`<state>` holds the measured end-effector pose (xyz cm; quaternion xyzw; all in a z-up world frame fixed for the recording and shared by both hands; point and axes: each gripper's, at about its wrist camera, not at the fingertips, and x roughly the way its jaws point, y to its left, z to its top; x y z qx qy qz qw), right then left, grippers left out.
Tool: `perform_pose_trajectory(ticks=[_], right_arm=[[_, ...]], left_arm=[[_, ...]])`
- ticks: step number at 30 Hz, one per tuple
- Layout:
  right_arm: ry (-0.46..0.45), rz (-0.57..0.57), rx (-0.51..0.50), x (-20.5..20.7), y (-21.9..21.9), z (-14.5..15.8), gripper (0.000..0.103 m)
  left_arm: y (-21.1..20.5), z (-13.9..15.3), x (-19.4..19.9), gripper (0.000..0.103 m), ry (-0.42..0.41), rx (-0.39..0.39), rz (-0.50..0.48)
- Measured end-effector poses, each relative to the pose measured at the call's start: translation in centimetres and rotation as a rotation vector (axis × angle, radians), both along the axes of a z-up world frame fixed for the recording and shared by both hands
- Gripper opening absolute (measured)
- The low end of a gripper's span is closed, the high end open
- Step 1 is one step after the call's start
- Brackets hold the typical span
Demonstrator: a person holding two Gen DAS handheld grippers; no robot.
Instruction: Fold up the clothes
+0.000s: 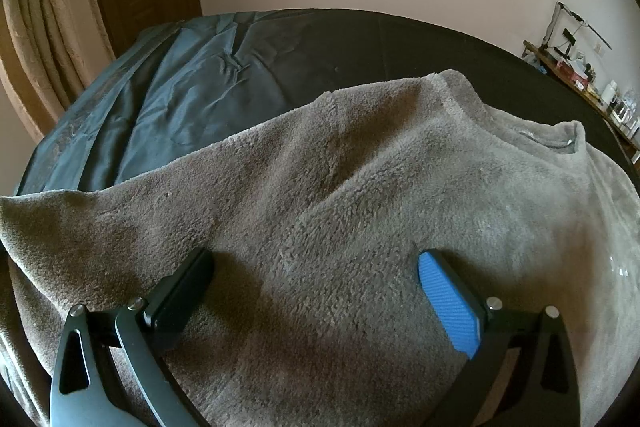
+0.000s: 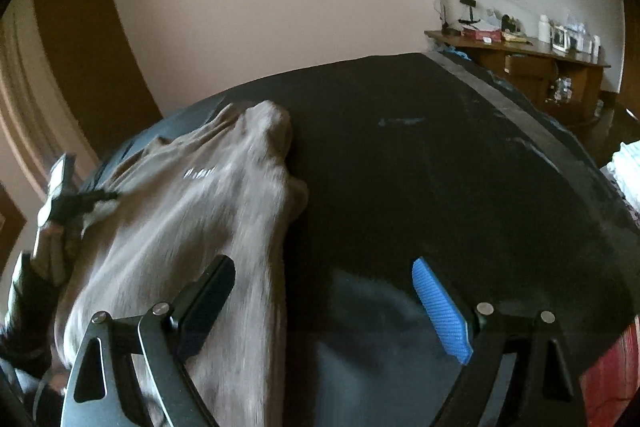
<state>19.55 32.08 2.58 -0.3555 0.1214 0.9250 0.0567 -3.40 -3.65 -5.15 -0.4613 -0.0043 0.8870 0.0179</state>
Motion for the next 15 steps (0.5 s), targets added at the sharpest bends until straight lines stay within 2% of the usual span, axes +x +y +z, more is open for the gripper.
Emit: perform_pose_trajectory(ticks=[4, 6, 10, 15], right_arm=[[-0.033, 0.001, 0.174, 0.6, -2.1, -0.9, 0.092], [-0.042, 0.047, 0.171, 0.3, -2.7, -1.5, 0.092], [-0.01, 0.158, -0.106, -0.5, -2.2, -3.1, 0.092], [0.033, 0.305, -0.347, -1.3, -3.1, -4.6, 0.092]], left_arm=[[0.0, 0.4, 0.8, 0.102, -0.027, -0.032, 0.023], [0.1, 1.1, 2.0, 0.102, -0.031, -0.033, 0.003], [1.7, 2.7, 4.8, 0.102, 0.001, -0.027, -0.099], [5.8, 3.7, 7.5, 0.102, 0.031, -0.065, -0.255]])
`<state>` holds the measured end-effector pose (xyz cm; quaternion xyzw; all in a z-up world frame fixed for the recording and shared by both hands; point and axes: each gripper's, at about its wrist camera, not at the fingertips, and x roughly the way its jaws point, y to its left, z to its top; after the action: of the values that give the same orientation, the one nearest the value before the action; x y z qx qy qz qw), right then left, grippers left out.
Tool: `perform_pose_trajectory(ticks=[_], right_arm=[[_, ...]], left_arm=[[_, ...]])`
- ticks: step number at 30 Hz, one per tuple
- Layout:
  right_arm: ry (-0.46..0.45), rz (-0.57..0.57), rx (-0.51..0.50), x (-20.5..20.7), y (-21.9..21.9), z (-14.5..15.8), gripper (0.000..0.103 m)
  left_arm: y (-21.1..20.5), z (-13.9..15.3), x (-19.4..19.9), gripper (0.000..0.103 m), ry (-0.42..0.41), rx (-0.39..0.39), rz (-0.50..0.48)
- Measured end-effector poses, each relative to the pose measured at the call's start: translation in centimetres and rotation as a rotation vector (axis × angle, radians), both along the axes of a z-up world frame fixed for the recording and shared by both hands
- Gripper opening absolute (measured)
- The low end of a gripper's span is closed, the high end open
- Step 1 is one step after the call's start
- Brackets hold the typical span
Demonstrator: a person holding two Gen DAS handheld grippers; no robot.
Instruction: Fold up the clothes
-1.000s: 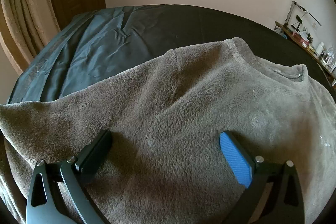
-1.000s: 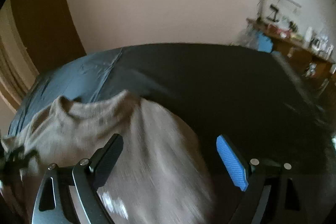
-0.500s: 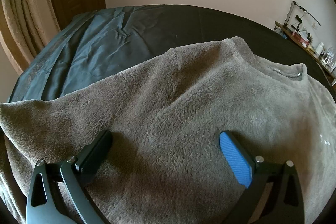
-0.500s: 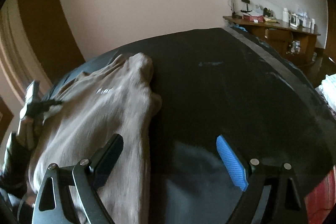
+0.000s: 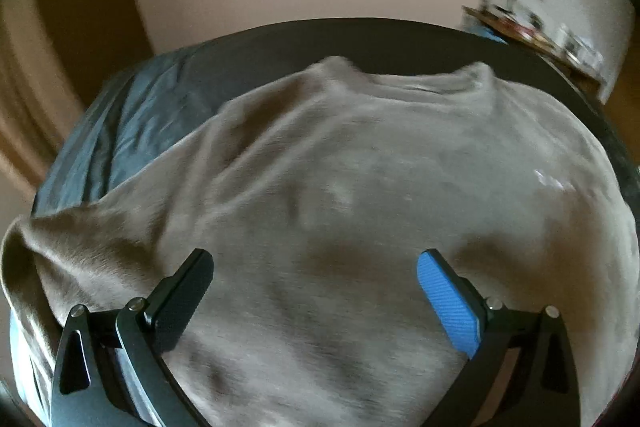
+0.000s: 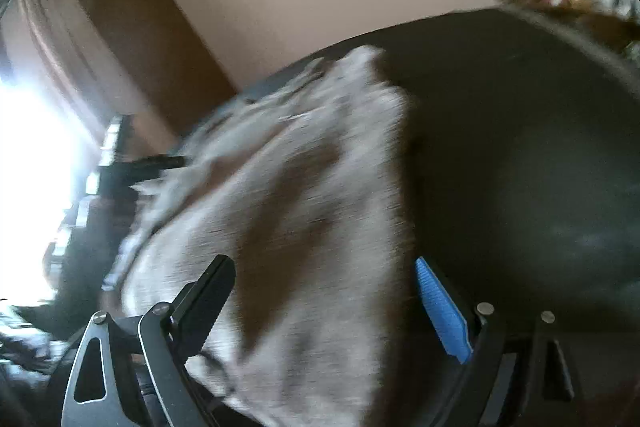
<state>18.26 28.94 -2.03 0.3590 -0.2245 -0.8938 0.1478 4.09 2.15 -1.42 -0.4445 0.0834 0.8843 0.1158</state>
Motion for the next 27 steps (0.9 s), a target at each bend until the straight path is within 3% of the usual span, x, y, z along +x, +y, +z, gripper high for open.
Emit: perform_pose_trajectory(ticks=[5, 8, 11, 15, 19, 24, 27], right_arm=[[0.071, 0.071, -0.255, -0.8, -0.7, 0.0, 0.092], [0.145, 0.095, -0.334, -1.8, -1.5, 1.3, 0.092], [0.2, 0.187, -0.375, -3.3, -4.5, 2.7, 0.092], [0.202, 0.328, -0.305, -5.8, -10.6, 2.9, 0.093], [0.205, 0.387, -0.205, -7.3, -15.1, 2.7, 0.093], [0.187, 0.375, -0.151, -8.7, -16.7, 2.0, 0.094], [0.178, 0.371, -0.118, -8.9, -17.4, 1.9, 0.094]], left_arm=[[2.7, -0.6, 0.4, 0.102, -0.042, 0.03, -0.087], [3.2, -0.6, 0.5, 0.102, -0.052, 0.053, -0.106], [2.9, 0.0, 0.6, 0.102, -0.058, 0.09, -0.12], [2.1, 1.1, 0.9, 0.102, -0.065, 0.153, -0.146], [1.7, 2.3, 1.7, 0.102, -0.064, 0.212, -0.203], [3.5, 3.7, 4.3, 0.102, -0.082, 0.302, -0.392], [5.8, 3.3, 5.5, 0.102, -0.12, 0.309, -0.503]])
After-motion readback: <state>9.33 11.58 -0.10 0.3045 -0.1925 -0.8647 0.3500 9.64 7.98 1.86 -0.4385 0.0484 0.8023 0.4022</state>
